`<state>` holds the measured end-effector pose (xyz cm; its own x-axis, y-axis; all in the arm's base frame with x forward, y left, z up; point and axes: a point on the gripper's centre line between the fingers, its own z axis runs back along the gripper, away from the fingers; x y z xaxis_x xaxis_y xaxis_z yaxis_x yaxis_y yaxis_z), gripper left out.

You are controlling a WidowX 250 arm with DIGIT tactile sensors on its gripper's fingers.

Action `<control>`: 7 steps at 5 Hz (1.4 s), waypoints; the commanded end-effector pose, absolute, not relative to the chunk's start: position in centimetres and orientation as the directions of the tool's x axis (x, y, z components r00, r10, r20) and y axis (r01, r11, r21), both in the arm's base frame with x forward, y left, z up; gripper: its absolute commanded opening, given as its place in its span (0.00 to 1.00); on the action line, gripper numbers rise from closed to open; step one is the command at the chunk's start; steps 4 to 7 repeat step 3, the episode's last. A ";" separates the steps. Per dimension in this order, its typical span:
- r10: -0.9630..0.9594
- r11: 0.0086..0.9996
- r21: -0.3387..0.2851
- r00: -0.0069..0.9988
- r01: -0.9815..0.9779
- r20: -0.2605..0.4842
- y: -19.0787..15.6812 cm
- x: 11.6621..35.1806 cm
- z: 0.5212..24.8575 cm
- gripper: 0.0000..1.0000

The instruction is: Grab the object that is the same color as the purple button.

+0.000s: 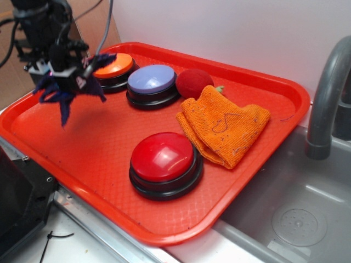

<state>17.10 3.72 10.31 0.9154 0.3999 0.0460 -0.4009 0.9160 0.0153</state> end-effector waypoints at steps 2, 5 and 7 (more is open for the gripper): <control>0.242 0.969 -0.073 0.964 -0.235 0.110 1.0 19.0 20.1 0.00; 0.246 0.967 -0.089 0.964 -0.238 0.104 0.8 19.0 19.4 0.00; 0.246 0.967 -0.089 0.964 -0.238 0.104 0.8 19.0 19.4 0.00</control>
